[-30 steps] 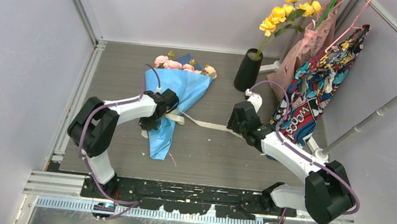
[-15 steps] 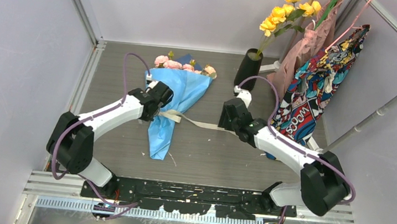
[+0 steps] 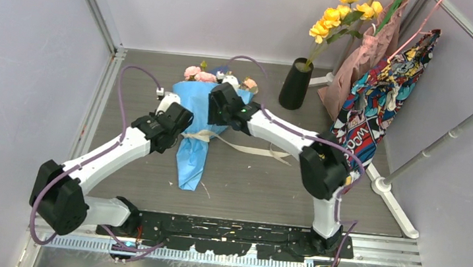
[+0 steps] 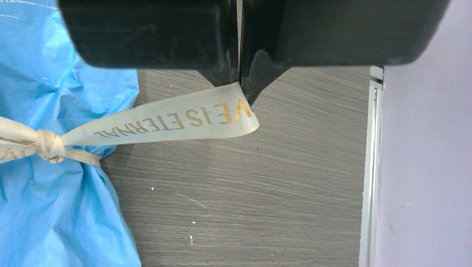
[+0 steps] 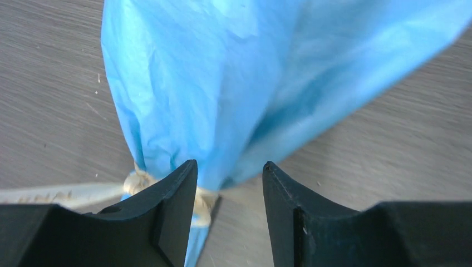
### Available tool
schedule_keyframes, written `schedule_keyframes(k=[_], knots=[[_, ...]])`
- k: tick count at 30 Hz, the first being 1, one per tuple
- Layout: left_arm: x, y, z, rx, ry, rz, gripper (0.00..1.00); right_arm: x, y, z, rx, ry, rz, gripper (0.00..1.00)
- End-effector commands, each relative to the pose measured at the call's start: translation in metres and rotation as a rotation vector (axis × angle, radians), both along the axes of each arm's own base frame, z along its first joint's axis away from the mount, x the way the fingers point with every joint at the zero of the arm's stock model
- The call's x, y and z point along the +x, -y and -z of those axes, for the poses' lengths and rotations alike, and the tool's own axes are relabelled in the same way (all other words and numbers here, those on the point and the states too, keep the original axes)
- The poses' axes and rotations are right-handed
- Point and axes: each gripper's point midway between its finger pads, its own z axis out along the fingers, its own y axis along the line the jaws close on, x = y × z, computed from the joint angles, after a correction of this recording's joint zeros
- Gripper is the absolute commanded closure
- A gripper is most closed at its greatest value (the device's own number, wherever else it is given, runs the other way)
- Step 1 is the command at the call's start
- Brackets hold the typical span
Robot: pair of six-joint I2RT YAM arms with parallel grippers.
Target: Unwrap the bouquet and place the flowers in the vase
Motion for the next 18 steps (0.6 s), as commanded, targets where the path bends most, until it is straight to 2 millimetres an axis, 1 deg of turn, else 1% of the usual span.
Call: schedule_keyframes(k=[1,3,4,7,10,13,16,18], knots=[[0.007,-0.009,-0.021,-0.046,0.173,-0.064,1.0,0.01,-0.025,0.027,-0.039,-0.062,-0.057,0.47],[0.003,-0.017,-0.034,-0.055,0.243,-0.1,1.0,0.015,-0.03,0.046,-0.068,-0.086,-0.063,0.47],[0.001,-0.024,-0.043,-0.052,0.283,-0.122,1.0,0.017,-0.031,0.061,-0.09,-0.101,-0.062,0.47],[-0.006,-0.044,-0.083,-0.036,0.421,-0.188,1.0,0.02,-0.031,0.083,-0.117,-0.128,-0.06,0.47],[-0.01,-0.054,-0.117,-0.023,0.494,-0.224,1.0,0.02,-0.034,0.094,-0.107,-0.15,-0.059,0.47],[-0.018,-0.068,-0.147,0.006,0.561,-0.286,1.0,0.018,-0.035,0.099,-0.1,-0.161,-0.063,0.47],[-0.031,-0.086,-0.175,0.031,0.652,-0.366,1.0,0.016,-0.034,0.104,-0.107,-0.169,-0.067,0.47],[-0.045,-0.1,-0.194,0.031,0.721,-0.425,1.0,0.015,-0.033,0.108,-0.113,-0.174,-0.069,0.47]])
